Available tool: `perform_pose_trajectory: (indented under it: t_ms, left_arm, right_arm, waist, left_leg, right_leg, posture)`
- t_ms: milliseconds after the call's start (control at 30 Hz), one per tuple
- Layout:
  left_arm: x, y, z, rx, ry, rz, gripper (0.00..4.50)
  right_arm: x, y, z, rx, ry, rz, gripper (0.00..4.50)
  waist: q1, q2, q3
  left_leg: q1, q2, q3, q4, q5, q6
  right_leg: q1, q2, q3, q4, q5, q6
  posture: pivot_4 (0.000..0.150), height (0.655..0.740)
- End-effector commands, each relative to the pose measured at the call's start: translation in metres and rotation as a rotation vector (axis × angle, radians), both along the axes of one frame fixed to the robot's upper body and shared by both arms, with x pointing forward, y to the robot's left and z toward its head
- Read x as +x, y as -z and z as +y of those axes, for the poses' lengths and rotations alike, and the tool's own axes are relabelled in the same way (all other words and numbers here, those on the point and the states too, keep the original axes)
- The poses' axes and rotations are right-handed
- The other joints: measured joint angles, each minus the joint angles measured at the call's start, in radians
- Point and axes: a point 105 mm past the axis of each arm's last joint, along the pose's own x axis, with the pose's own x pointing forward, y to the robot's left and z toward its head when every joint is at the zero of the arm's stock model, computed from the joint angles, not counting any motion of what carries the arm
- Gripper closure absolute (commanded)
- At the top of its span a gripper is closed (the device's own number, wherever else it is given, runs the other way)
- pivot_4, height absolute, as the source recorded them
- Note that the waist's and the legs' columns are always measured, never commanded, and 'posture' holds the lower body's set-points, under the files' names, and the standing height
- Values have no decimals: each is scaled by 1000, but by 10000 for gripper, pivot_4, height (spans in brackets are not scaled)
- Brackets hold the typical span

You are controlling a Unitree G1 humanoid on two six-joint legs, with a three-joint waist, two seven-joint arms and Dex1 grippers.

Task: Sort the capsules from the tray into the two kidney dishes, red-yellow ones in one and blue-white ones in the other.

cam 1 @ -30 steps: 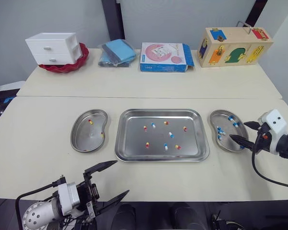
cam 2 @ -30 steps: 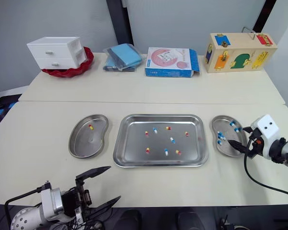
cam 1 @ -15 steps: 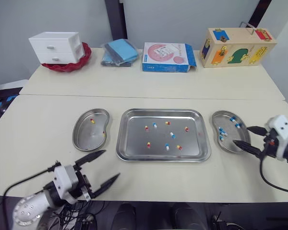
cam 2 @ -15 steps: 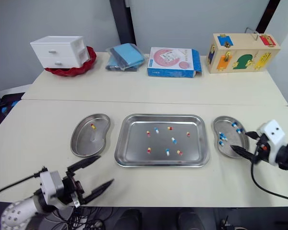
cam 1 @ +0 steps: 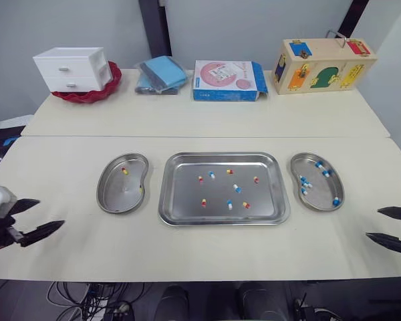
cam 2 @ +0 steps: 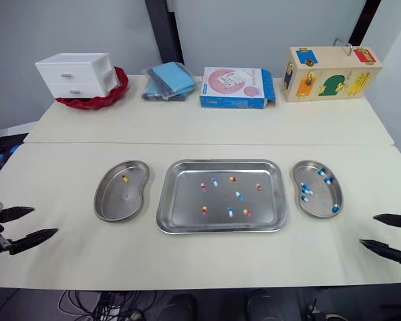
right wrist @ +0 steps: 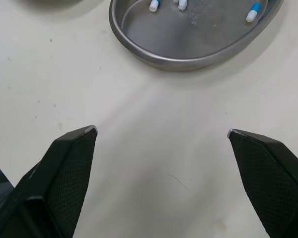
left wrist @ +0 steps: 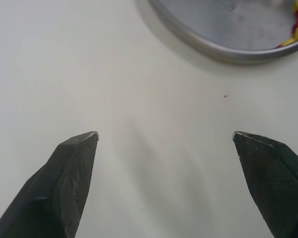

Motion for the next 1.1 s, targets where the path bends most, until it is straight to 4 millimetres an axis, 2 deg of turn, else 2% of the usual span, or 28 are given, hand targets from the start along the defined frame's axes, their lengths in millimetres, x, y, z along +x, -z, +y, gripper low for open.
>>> perform_pose_trajectory:
  t_ms: [33,233,433,533,733,833,900,933,1000,1100]
  left_arm:
    - [9,-7,8,66,9,3,0]
    - [15,-2,20,108,6,36,0]
    - [17,8,15,116,33,45,0]
    - [19,12,5,105,72,58,0]
    - [34,-1,-45,66,252,31,0]
    - [38,-8,-72,47,340,22,0]
    - [38,-10,-91,40,401,27,0]
    - [40,-12,-109,34,471,22,0]
    - [43,-15,-132,24,553,14,0]
    - [48,-19,-178,-12,728,-14,0]
  right_arm:
    - [4,-5,-3,-26,-19,-26,510]
    - [6,-4,0,-14,-28,-51,510]
    - [-2,-1,15,60,-78,-93,510]
    - [-13,8,31,78,-148,-51,510]
    - [-29,16,91,224,-255,-77,510]
    - [-30,5,117,370,-277,-259,510]
    - [-35,8,125,382,-280,-286,510]
    - [-40,9,134,439,-285,-299,510]
    - [-46,10,145,509,-293,-318,510]
    - [-54,19,155,527,-338,-293,510]
  waist:
    - [0,0,0]
    - [1,1,0]
    - [2,0,0]
    - [3,1,1]
    - [7,0,0]
    - [9,-1,0]
    - [8,0,0]
    - [8,1,0]
    - [16,0,0]
    - [20,0,0]
  left_leg:
    - [0,0,0,0,0,0]
    - [-1,0,0,0,0,0]
    - [-2,0,0,0,0,0]
    - [-2,0,0,1,0,0]
    - [-2,0,-2,1,0,0]
    - [-2,0,-2,2,0,0]
    - [-2,0,-2,2,0,0]
    - [-2,0,-2,2,0,0]
    - [-2,0,-2,2,0,0]
    - [-2,0,-2,2,0,0]
  right_leg:
    - [0,0,0,0,0,0]
    - [-1,0,0,1,0,0]
    - [-2,0,0,2,0,0]
    - [-2,0,0,2,0,0]
    - [-1,1,-1,4,0,0]
    - [0,1,-1,4,0,0]
    - [0,1,-1,4,0,0]
    - [0,0,-1,4,0,0]
    - [-1,0,-1,5,0,0]
    - [0,1,-1,6,0,0]
  posture:
    - [1500,7400]
    - [1500,7400]
    - [1500,7400]
    - [1500,7400]
    - [1500,7400]
    - [1500,7400]
    - [1500,7400]
    - [1500,7400]
    - [1500,7400]
    - [1500,7400]
